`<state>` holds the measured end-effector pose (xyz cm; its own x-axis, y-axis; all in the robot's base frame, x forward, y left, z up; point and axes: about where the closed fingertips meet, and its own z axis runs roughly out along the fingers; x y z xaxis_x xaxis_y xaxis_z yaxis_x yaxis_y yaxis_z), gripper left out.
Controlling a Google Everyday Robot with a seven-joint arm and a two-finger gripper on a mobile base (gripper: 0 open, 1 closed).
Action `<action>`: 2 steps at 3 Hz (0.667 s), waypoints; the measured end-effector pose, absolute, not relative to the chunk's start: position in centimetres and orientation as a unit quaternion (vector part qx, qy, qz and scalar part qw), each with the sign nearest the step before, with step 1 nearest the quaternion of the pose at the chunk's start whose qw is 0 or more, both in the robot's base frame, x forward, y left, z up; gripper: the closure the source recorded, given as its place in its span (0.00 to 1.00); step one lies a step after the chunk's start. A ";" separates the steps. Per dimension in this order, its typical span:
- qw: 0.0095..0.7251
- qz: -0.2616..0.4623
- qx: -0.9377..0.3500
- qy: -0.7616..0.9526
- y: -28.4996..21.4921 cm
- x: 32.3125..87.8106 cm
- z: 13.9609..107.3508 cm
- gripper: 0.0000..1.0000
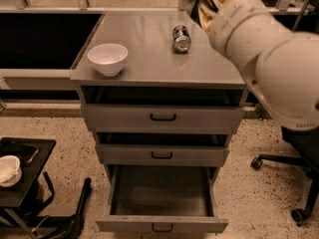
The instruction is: Pick blue chip bag from bottom drawer and place on counter
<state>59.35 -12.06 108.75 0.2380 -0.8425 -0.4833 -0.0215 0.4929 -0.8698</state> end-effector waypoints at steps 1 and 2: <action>0.690 -0.293 -0.409 0.520 -10.0 62.3 109.6 1.00; 0.689 -0.281 -0.411 0.526 -8.8 67.2 105.3 1.00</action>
Offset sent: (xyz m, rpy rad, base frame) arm 0.1660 0.0303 -0.1182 0.0608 0.0458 0.0451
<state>67.25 -8.79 105.33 0.2892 -0.8204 -0.4932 -0.0447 0.5031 -0.8631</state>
